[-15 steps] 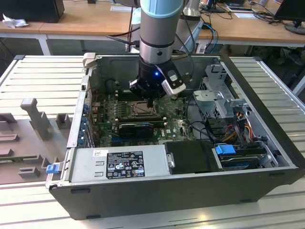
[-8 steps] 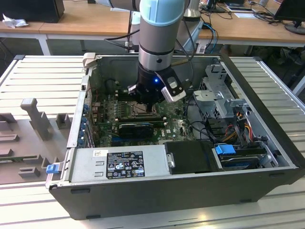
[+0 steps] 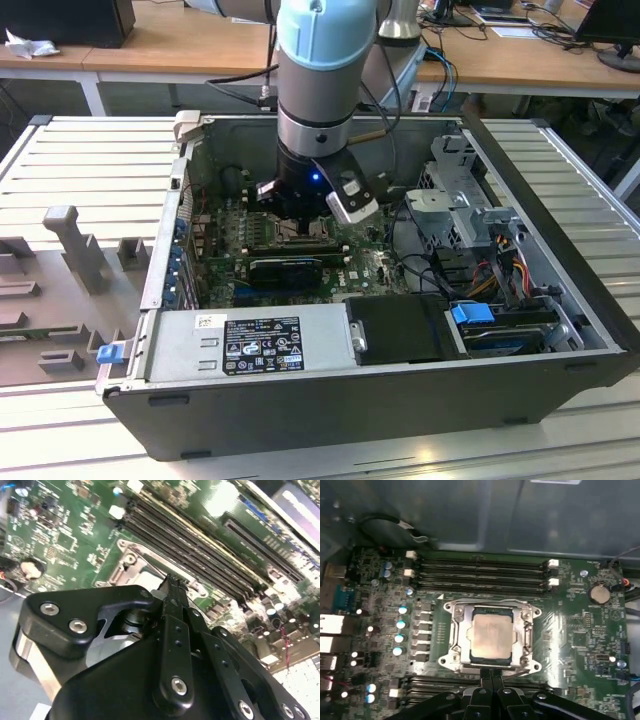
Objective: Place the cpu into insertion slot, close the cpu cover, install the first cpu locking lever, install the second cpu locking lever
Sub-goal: 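Install the second cpu locking lever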
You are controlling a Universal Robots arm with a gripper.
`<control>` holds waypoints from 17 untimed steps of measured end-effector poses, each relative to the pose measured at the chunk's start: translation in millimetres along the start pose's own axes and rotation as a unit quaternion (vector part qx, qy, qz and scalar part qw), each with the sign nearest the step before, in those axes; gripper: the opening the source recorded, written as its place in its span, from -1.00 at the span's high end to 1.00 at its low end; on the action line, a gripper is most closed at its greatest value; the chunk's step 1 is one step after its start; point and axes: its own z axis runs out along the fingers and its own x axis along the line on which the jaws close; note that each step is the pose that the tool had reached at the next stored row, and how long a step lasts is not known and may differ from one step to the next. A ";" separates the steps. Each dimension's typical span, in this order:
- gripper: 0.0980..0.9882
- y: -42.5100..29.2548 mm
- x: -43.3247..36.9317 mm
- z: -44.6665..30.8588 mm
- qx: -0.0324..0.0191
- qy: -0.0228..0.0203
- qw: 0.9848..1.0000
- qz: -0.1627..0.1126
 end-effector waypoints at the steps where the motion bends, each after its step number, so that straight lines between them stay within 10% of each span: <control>1: 0.98 -1.0 2.3 -0.1 0.000 0.000 1.000 0.000; 10: 0.98 -5.9 12.2 15.4 -0.002 0.001 1.000 -0.007; 17: 0.98 -8.6 29.3 22.6 -0.023 0.002 1.000 -0.018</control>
